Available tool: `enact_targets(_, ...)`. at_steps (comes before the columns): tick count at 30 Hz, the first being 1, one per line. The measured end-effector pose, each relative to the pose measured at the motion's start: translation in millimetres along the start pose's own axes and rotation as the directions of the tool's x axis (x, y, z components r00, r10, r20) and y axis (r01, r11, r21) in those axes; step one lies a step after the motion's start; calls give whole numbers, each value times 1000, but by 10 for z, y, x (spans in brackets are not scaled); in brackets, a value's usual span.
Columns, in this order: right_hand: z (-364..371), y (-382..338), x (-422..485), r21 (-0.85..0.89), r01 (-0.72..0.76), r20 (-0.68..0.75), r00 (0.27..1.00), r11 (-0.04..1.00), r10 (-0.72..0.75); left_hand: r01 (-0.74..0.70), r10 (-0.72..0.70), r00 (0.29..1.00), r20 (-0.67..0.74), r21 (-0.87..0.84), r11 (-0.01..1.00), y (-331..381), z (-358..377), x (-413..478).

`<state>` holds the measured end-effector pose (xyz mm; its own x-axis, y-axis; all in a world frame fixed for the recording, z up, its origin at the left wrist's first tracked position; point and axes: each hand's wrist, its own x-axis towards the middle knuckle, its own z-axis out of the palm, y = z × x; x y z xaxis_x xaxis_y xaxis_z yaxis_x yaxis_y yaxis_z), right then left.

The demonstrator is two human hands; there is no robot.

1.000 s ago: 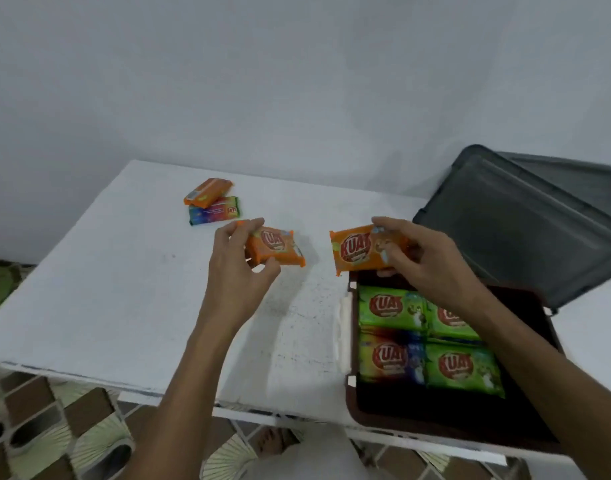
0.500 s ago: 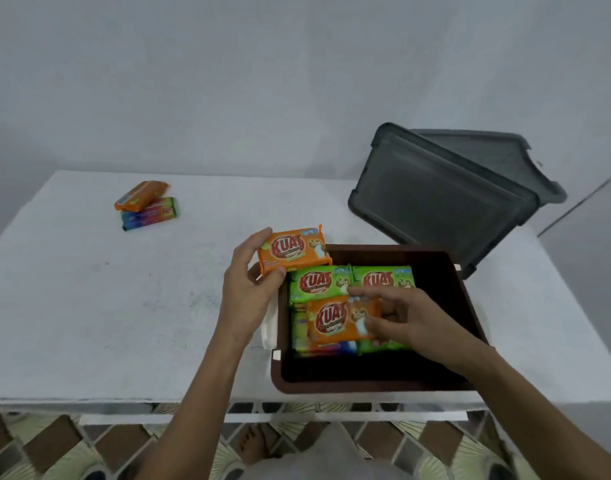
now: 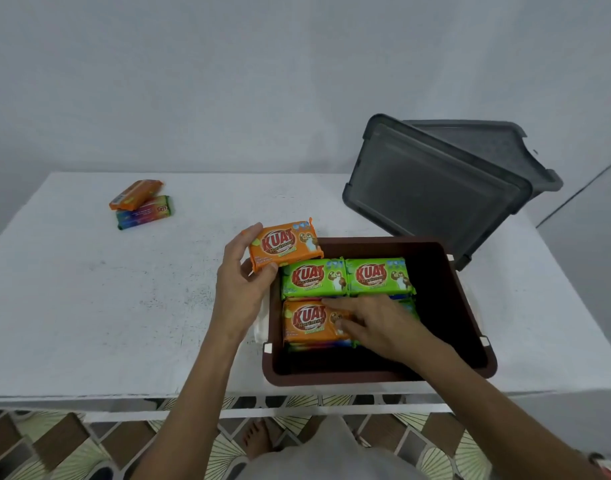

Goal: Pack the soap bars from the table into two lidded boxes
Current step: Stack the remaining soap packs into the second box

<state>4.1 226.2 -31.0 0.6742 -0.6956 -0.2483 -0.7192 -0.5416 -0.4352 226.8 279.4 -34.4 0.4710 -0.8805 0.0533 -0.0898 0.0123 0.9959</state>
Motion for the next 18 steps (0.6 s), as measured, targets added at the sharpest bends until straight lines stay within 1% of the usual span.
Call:
enact_targets(1,-30,-13,-19,-2,16,-34,999,1000,-16,-2,2,1000,5,-14,1000,8,4,-7)
enact_targets(3,-128,-38,-47,75,33,-157,987,997,-21,7,-6,1000,27,-29,1000,44,4,-30)
enact_targets(5,-263,-68,-70,236,35,-319,947,971,43,24,-20,997,72,-51,998,96,17,-67)
enact_targets(6,-335,-82,-78,352,52,-375,923,935,90,38,-30,994,109,-74,997,127,34,-91)
enact_targets(7,-393,-89,-79,480,70,-388,911,875,139,56,-40,987,157,-97,994,155,56,-116)
enact_targets(8,-443,-103,-82,616,81,-348,920,783,179,71,-46,976,213,-114,991,181,87,-137)
enact_targets(10,-487,-123,-92,849,51,-185,961,525,205,88,-44,944,327,-122,989,229,166,-169)
enact_targets(12,-480,-107,-118,965,23,-80,975,263,207,63,-30,915,402,-70,996,259,241,-189)
enact_targets(13,-473,-82,-142,983,22,-62,974,181,220,23,-17,908,419,-9,1000,272,264,-190)
enact_targets(14,-476,-52,-174,989,25,-59,970,148,236,-42,5,904,427,78,996,281,274,-181)
enact_targets(15,-482,-6,-214,987,27,-67,966,158,251,-125,34,900,435,181,976,278,274,-171)
enact_targets(16,-500,43,-263,980,24,-77,962,200,261,-209,67,894,443,279,937,265,262,-161)
enact_targets(18,-557,159,-375,943,-3,-89,961,333,262,-329,126,891,435,431,840,198,214,-128)
